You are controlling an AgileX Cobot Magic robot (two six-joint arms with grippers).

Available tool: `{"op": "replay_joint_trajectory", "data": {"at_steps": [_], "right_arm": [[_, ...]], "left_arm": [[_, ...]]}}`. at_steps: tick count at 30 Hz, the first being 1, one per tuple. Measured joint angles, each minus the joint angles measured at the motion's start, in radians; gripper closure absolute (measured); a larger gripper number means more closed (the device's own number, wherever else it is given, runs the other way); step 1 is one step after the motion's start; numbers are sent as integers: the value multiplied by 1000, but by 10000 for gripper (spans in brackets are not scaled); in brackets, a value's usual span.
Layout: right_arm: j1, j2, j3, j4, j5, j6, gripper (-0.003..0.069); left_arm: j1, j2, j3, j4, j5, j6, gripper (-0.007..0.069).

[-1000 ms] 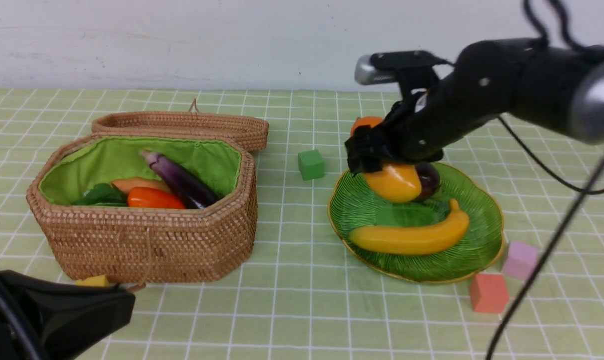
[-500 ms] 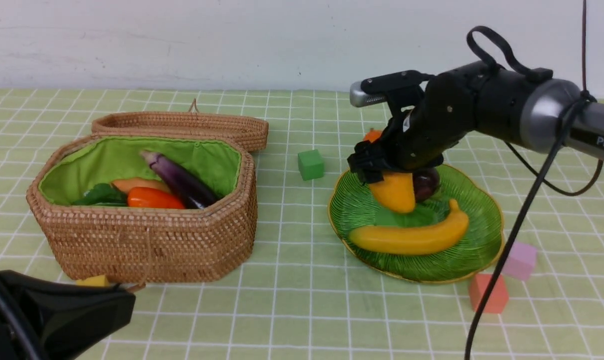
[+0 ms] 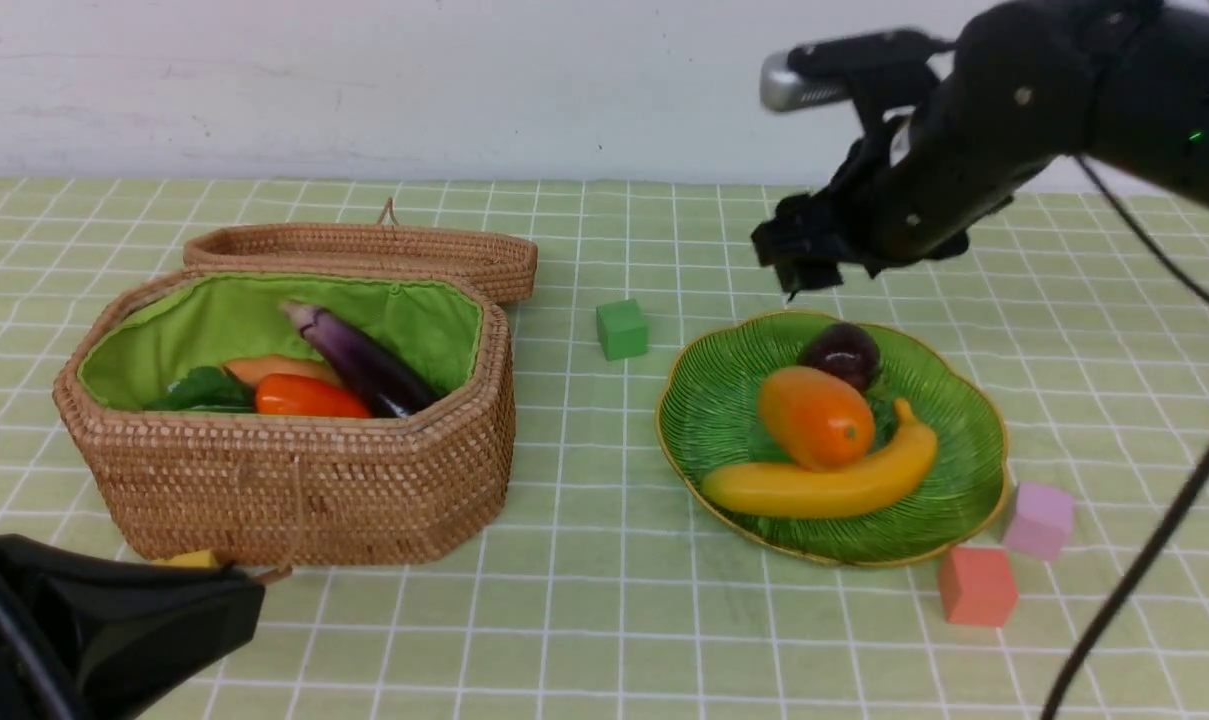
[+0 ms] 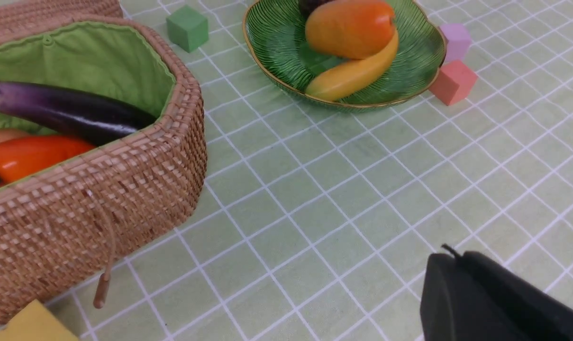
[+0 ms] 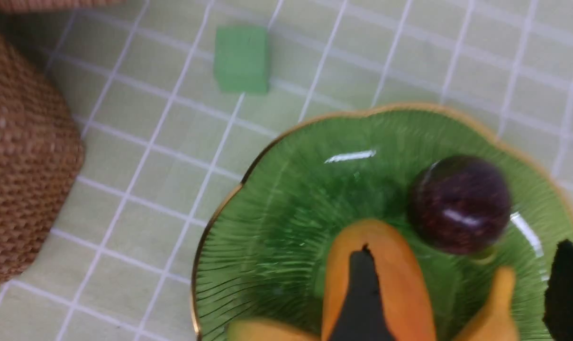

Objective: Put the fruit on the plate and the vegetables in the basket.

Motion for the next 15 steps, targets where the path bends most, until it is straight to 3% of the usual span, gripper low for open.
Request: {"op": "replay_joint_trajectory", "data": {"at_steps": [8,12,13,15], "right_arm": [[0,-71,2,0,175,-5,231],[0,-229,9,33,378,-24,410],[0,-237,10,34,378,-24,420],[0,-340,56,46,425,-27,537]], "left_arm": [[0,-7,0,0,0,0,632],[0,-100,9,1,-20,0,632],[0,-108,9,1,-20,0,633],[0,-222,54,1,-62,0,637]]}}
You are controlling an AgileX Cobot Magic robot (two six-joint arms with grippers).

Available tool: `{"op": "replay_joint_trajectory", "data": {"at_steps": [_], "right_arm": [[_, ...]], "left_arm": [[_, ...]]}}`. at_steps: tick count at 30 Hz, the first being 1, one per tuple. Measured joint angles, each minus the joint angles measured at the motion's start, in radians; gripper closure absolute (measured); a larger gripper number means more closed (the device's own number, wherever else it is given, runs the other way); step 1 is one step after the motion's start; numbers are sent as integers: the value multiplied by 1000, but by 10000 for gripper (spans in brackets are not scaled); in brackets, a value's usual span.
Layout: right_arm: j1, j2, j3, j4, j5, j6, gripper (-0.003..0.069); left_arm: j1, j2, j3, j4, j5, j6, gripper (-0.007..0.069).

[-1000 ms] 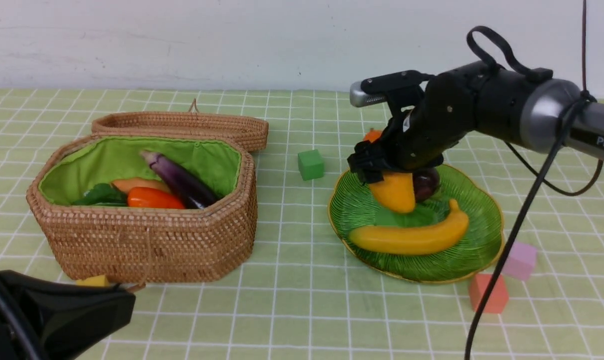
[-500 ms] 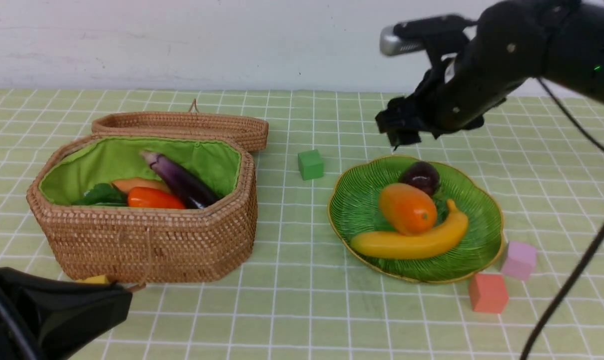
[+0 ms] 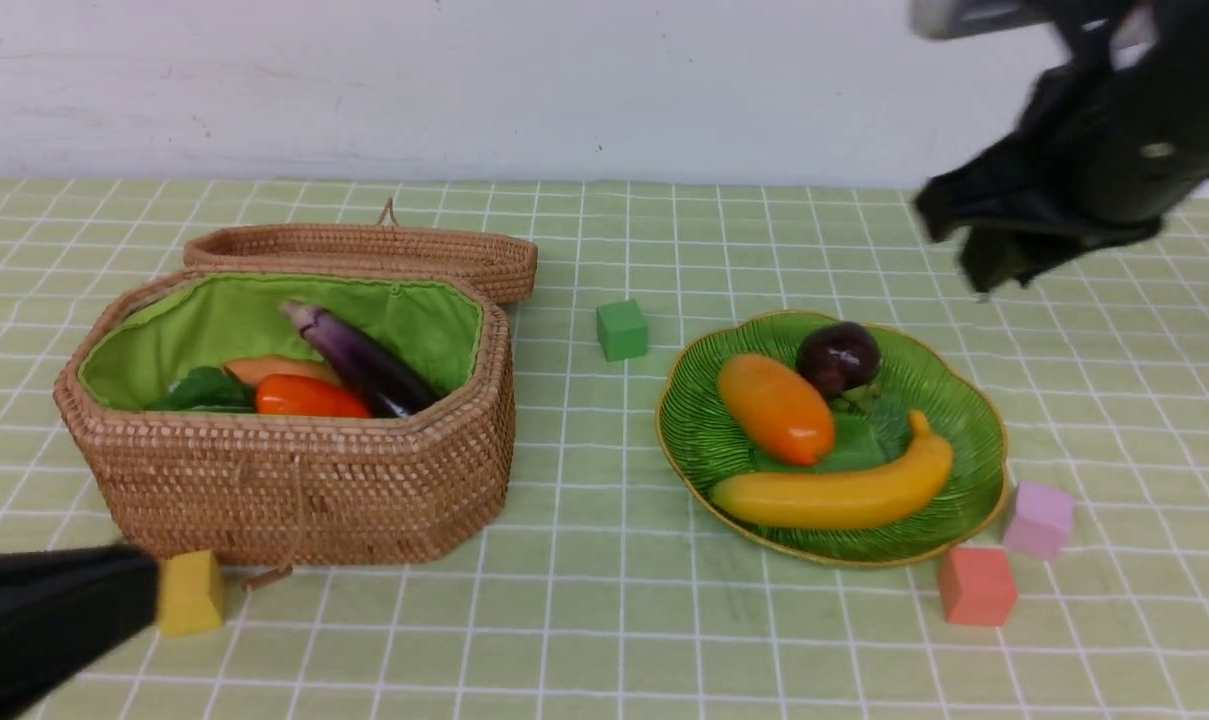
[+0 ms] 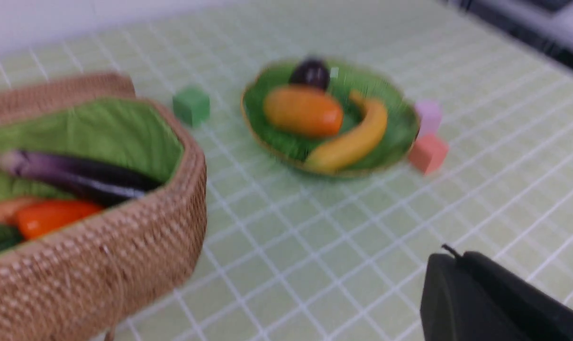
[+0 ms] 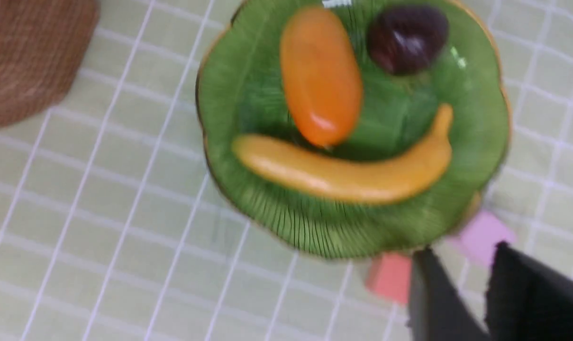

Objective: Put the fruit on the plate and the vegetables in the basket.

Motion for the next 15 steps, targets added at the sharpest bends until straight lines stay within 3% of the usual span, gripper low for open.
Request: {"op": "replay_joint_trajectory", "data": {"at_steps": [5,15], "right_arm": [[0,-269,218,89,18,7,669],[0,-796,701,257,-28,54,664]], "left_arm": [[0,-240,158,-10,-47,-44,637],[0,-408,370,-15,-140,-125,637]]}}
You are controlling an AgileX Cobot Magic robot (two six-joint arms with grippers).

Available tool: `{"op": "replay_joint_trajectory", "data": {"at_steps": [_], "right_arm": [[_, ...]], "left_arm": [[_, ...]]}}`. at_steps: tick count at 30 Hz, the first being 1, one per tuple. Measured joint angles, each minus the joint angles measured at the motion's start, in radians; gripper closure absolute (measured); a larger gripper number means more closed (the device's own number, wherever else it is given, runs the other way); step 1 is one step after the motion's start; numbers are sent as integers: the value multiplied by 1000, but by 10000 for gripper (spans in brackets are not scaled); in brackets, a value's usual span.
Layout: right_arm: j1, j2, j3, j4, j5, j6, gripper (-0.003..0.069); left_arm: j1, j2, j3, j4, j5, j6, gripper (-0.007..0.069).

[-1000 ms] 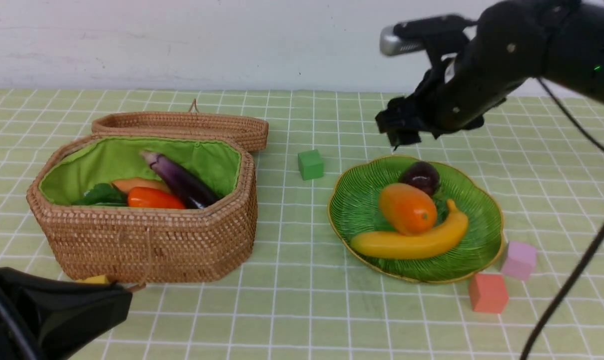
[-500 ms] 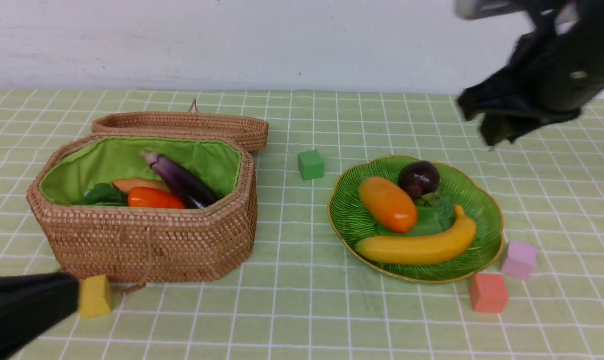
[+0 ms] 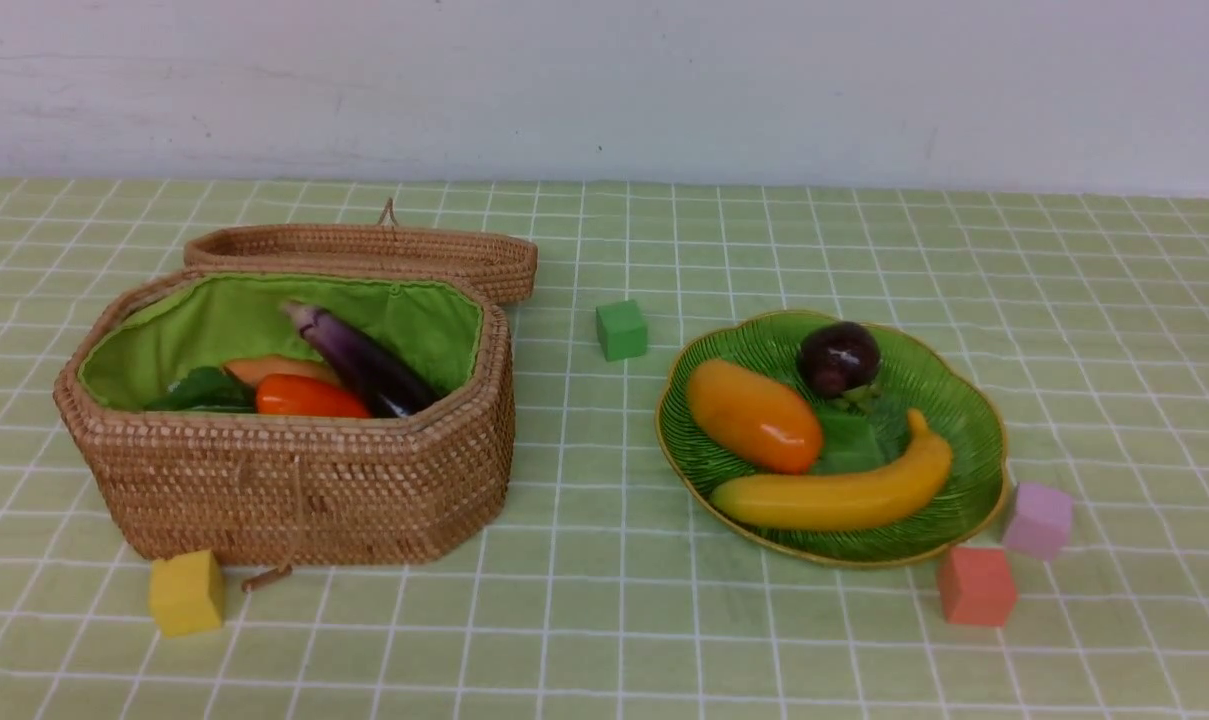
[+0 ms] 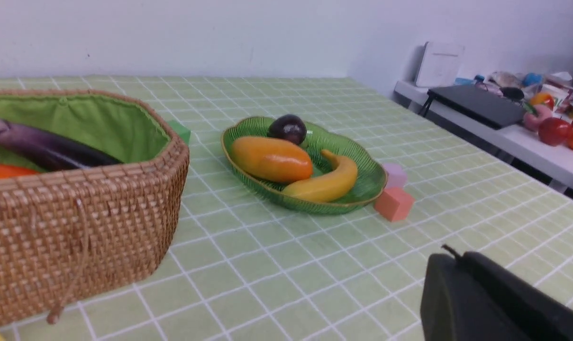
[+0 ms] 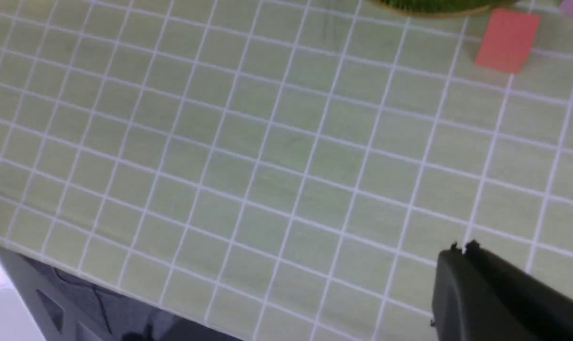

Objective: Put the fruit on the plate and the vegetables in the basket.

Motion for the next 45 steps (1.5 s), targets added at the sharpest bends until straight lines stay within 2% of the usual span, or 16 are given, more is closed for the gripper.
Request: {"op": "replay_joint_trajectory", "data": {"at_steps": [7,18,21,23,24,26,27,28,29,32,35,45], "right_arm": [[0,-283,189,7,-198,2,657],[-1,-433,233,3,-134,2,648],[-31,-448,244,-10,-139,-5,650],[-122,-492,309,-34,-223,-69,670],[-138,-496,326,-37,-243,-85,673],[-231,-559,480,-39,-400,-205,679],[-231,-564,494,-39,-414,-205,679],[-276,-611,627,-39,-541,-275,679],[-276,-615,641,-39,-554,-275,679],[-300,-685,852,-40,-731,-322,679],[-307,-696,928,-41,-779,-328,679],[-309,-696,934,-41,-793,-335,677]], "left_arm": [[0,0,42,3,20,-3,637],[0,0,45,4,76,-3,637],[0,0,45,4,77,-3,637],[0,0,45,4,78,-3,637],[0,0,45,4,78,-3,637],[0,0,45,4,79,-3,637],[0,0,45,4,79,-3,637],[0,0,45,4,79,-3,637],[0,0,45,4,79,-3,637],[0,0,46,4,80,-3,637],[0,0,46,4,81,-3,637],[0,0,46,6,82,-3,629]]}}
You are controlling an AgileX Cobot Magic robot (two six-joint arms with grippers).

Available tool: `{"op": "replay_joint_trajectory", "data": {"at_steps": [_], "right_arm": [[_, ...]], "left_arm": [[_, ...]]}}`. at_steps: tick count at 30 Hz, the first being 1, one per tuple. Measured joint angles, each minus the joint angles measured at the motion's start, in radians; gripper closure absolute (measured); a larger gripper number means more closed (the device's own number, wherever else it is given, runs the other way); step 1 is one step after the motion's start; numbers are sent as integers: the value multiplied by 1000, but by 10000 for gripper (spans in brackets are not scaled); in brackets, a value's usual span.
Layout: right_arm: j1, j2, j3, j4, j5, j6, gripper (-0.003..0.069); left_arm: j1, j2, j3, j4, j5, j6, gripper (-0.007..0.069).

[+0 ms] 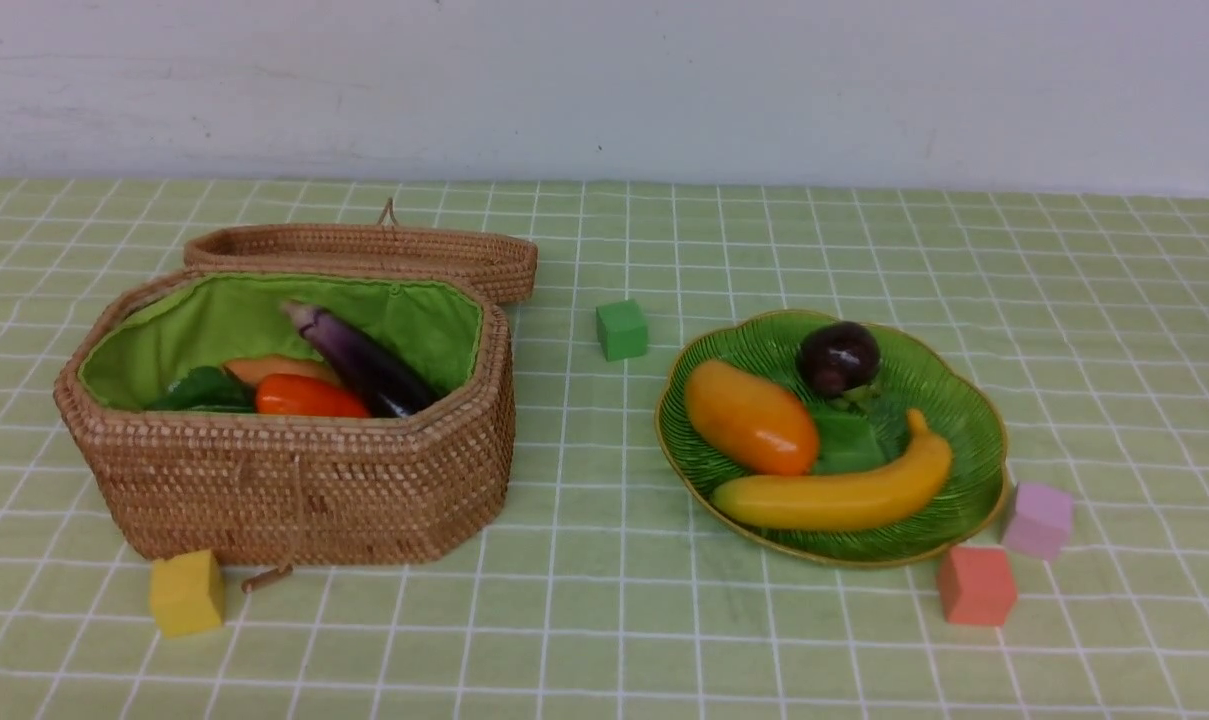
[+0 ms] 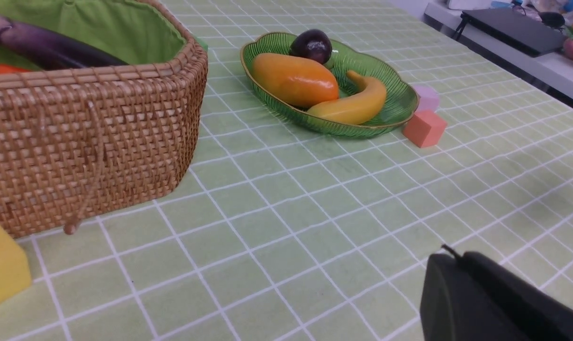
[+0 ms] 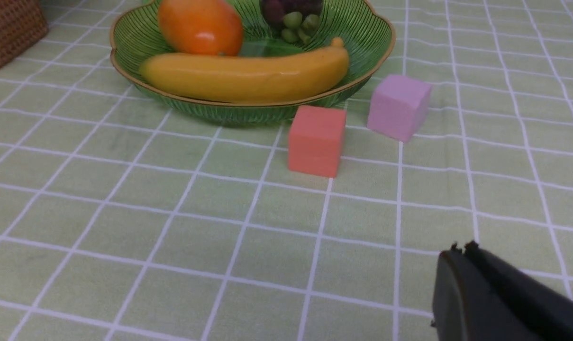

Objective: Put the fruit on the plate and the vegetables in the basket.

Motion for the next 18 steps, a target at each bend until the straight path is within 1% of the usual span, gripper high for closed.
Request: {"op": "replay_joint_trajectory", "data": {"at_steps": [16,18], "right_arm": [[0,0,0,0,0,0,669],[0,0,0,0,0,0,669]], "left_arm": [[0,0,0,2,0,0,620],[0,0,0,30,-8,5,620]]}}
